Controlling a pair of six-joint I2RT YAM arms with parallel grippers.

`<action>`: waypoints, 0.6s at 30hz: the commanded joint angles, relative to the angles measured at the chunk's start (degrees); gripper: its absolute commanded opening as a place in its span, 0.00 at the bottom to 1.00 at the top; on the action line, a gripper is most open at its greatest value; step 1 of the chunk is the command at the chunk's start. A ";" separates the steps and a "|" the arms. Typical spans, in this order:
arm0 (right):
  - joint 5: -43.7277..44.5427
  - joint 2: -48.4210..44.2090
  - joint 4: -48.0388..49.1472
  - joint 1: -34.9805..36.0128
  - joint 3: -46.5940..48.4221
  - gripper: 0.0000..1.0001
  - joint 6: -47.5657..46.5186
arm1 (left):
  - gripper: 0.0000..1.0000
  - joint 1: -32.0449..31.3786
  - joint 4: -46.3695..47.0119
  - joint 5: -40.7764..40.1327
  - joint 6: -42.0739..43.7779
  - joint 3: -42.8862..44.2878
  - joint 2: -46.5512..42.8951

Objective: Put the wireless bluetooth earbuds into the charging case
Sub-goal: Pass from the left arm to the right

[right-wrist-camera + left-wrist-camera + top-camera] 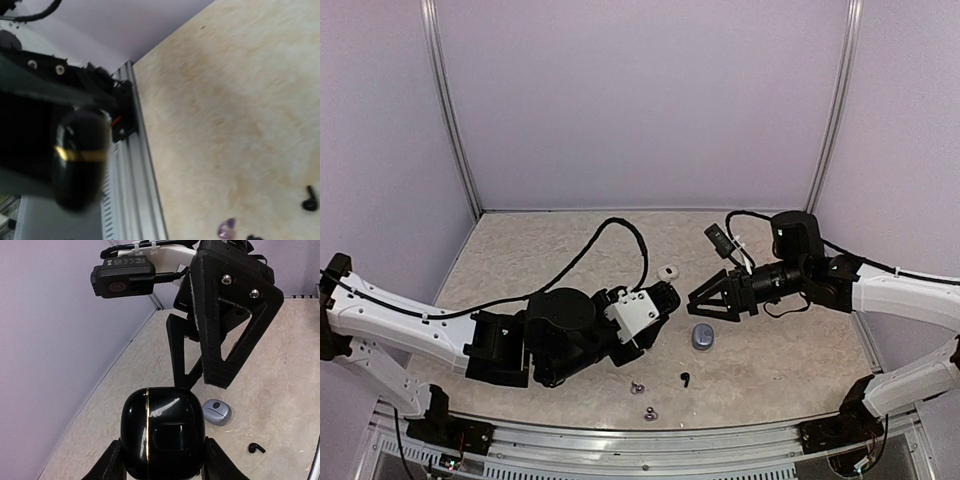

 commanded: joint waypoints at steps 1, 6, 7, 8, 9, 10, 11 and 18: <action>1.22 1.48 1.00 3.29 1.92 0.72 3.04 | 0.41 -1.36 0.32 -3.21 5.79 2.65 3.19; 2.06 3.04 3.21 5.54 2.25 0.64 4.40 | 0.41 -1.87 1.59 -2.90 6.87 2.85 4.20; 2.14 3.28 3.70 5.91 2.13 0.62 4.69 | 0.41 -1.92 1.70 -2.92 7.01 2.92 4.23; 2.19 3.54 4.20 6.28 2.04 0.61 4.96 | 0.41 -1.97 1.79 -2.90 7.06 2.94 4.26; 2.22 3.85 4.72 6.55 1.95 0.59 5.29 | 0.41 -1.98 1.87 -2.90 7.14 2.98 4.19; 2.13 4.13 5.35 6.79 1.91 0.57 5.69 | 0.41 -2.05 1.95 -2.90 7.15 2.87 4.13; 1.99 4.44 5.99 7.08 1.82 0.55 6.11 | 0.41 -2.06 2.02 -2.90 7.20 2.78 4.16; 1.33 5.51 9.81 8.95 1.84 0.41 7.96 | 0.41 -2.33 3.00 -2.98 7.50 2.34 4.07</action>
